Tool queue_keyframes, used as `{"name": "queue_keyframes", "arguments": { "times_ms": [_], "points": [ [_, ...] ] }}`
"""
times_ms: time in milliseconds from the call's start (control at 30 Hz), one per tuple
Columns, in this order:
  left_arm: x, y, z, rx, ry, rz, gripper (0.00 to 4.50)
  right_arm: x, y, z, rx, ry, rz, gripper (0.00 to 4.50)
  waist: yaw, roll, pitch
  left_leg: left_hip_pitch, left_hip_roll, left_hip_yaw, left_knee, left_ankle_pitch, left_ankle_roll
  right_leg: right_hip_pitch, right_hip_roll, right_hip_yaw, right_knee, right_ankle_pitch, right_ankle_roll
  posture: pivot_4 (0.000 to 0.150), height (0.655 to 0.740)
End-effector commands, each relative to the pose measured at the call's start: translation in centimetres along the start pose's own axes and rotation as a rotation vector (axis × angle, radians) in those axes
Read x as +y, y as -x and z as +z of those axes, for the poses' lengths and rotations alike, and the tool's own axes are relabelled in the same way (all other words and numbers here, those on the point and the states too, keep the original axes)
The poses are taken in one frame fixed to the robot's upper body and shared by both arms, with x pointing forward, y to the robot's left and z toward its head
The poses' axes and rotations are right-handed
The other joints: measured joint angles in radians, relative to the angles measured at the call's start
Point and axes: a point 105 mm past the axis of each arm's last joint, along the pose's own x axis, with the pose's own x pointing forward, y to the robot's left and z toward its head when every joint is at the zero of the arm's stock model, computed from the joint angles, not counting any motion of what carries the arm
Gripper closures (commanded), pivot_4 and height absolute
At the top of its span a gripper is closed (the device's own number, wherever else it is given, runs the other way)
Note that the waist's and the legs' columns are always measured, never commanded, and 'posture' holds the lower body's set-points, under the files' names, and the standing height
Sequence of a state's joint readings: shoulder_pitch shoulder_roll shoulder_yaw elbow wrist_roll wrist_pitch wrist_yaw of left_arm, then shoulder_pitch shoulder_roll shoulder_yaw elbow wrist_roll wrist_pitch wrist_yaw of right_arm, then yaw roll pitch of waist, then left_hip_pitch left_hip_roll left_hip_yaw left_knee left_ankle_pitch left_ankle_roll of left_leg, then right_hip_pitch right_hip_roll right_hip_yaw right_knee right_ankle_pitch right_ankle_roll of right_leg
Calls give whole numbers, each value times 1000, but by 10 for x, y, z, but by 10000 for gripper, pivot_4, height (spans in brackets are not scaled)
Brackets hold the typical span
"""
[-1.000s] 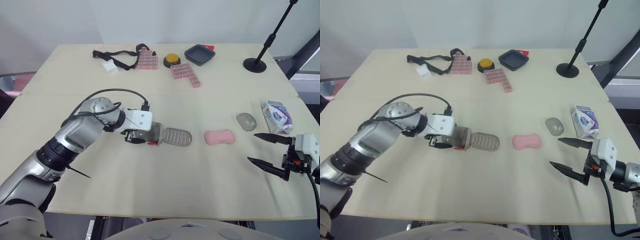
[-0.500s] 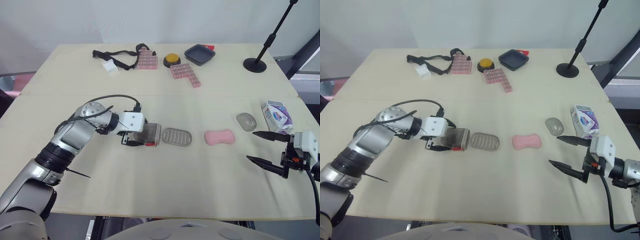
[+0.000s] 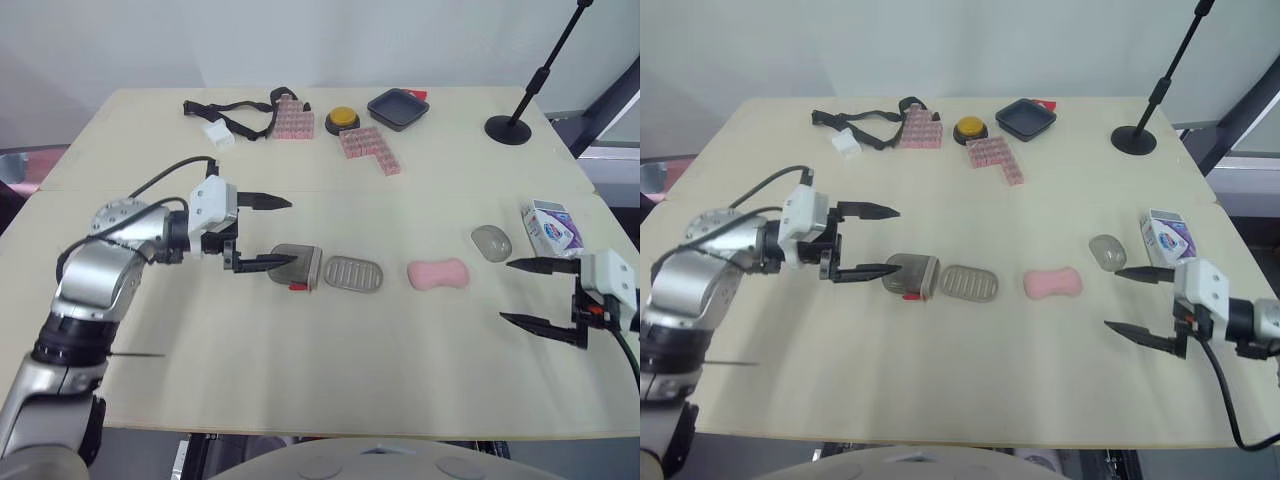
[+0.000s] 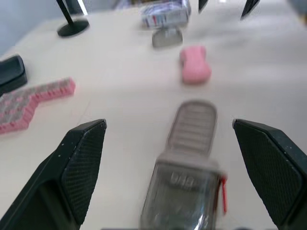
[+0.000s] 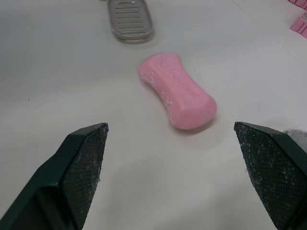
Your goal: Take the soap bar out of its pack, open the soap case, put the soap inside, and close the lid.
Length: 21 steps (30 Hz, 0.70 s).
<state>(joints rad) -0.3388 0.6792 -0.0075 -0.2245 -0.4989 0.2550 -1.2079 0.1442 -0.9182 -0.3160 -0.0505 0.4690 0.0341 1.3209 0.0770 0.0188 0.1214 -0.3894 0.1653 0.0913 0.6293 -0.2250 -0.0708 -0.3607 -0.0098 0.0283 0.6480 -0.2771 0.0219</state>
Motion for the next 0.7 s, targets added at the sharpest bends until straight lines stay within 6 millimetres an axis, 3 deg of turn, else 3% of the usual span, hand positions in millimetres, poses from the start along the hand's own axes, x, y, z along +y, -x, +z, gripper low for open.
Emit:
{"name": "queue_keyframes", "arguments": {
  "times_ms": [33,267,367,700],
  "points": [
    [-8,1,-1,-36,-2,65,185,-1,-16,21,57,14,52,0,1,0,0,0,0,0,0,0,0,0,0,0,0,0,0,1500,7400],
    [-26,-3,-30,-25,15,52,185,-4,-49,46,159,142,145,0,4,-1,0,6,0,0,0,0,0,1,0,0,0,0,0,1500,7400],
    [-35,-9,-33,-15,-61,-18,185,-9,-59,48,213,183,163,0,3,-1,1,7,0,0,-1,0,0,1,0,0,-1,0,0,1500,7400],
    [-50,-18,-38,-38,-4,-100,185,-14,-84,37,327,97,227,0,1,-1,0,8,0,1,-2,0,0,1,0,1,0,0,0,1500,7400]
  ]
}}
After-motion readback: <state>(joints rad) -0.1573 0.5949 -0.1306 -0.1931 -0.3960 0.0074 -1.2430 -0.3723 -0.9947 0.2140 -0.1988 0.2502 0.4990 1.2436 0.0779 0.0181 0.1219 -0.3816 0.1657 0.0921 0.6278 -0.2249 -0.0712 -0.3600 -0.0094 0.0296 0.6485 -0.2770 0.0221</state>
